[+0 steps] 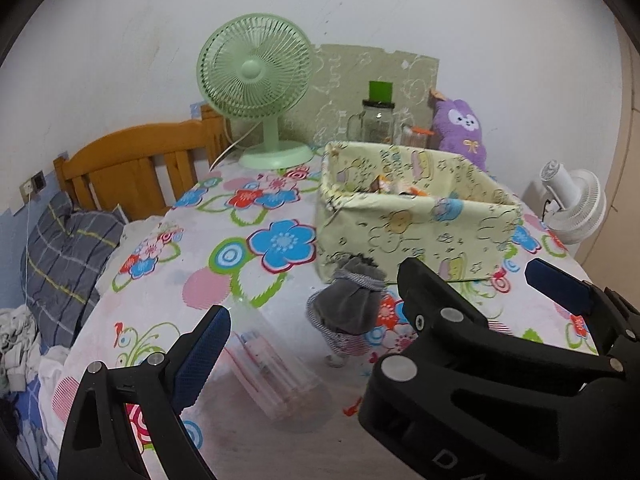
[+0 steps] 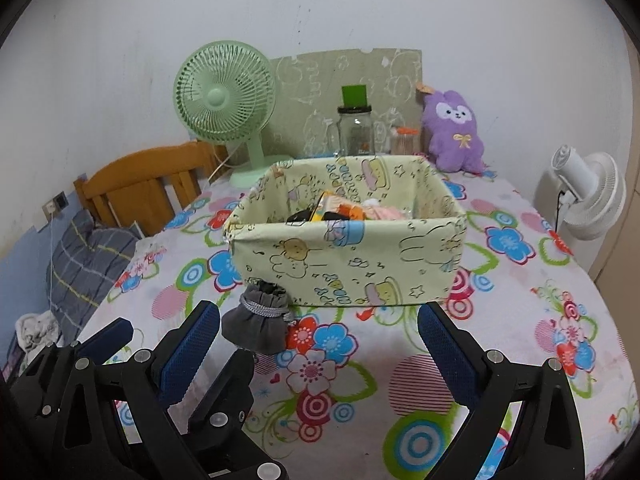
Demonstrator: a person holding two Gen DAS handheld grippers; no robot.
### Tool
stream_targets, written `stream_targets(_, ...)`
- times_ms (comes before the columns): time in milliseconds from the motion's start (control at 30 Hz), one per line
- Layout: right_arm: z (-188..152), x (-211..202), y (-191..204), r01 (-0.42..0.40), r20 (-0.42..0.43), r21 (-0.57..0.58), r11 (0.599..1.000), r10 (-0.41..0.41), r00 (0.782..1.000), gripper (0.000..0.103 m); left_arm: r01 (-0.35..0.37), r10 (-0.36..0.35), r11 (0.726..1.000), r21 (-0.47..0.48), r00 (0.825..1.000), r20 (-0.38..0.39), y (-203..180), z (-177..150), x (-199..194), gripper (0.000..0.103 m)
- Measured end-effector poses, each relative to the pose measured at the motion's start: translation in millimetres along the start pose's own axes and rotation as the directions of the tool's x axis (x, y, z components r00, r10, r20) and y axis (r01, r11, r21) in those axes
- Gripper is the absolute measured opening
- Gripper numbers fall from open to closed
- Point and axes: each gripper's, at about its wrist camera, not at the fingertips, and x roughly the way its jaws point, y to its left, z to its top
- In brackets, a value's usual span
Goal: Organize soft objects
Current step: 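Grasp the grey drawstring pouch with the right gripper while the left grasps the clear tube pack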
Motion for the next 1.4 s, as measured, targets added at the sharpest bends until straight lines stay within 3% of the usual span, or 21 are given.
stream_targets(533, -16.2, 41.1, 16.6, -0.021, -0.094, -0.038, 0.999, 0.017, 0.995, 0.100, -0.074, 0.060, 0.990, -0.116, 0.991, -0.123, 32.6, -19.2, 39.9, 0.093)
stream_targets(600, -17.9, 44.7, 17.5, -0.020, -0.101, -0.041, 0.999, 0.015, 0.995, 0.100, -0.067, 0.049, 0.989, -0.131, 0.990, -0.134, 34.8, -21.1, 44.0, 0.087)
stream_targets(733, -18.7, 51.9, 16.9, -0.015, -0.118, -0.037, 0.999, 0.010, 0.993, 0.100, -0.060, 0.028, 0.985, -0.162, 0.982, -0.188, 38.7, -25.4, 55.5, 0.068)
stream_targets(833, -19.1, 54.9, 17.5, -0.014, -0.123, -0.043, 0.999, 0.009, 0.992, 0.100, -0.061, 0.030, 0.984, -0.169, 0.983, -0.181, 37.5, -25.6, 55.1, 0.063)
stream_targets(1067, -15.7, 62.7, 20.9, -0.025, -0.130, -0.047, 0.999, 0.019, 0.991, 0.100, -0.065, 0.037, 0.986, -0.151, 0.983, -0.178, 40.6, -20.5, 60.1, 0.034)
stream_targets(1400, -8.5, 80.7, 25.7, -0.048, -0.151, -0.036, 0.998, 0.042, 0.988, 0.095, -0.036, 0.023, 0.997, -0.066, 0.982, -0.187, 43.1, -7.0, 75.1, 0.026)
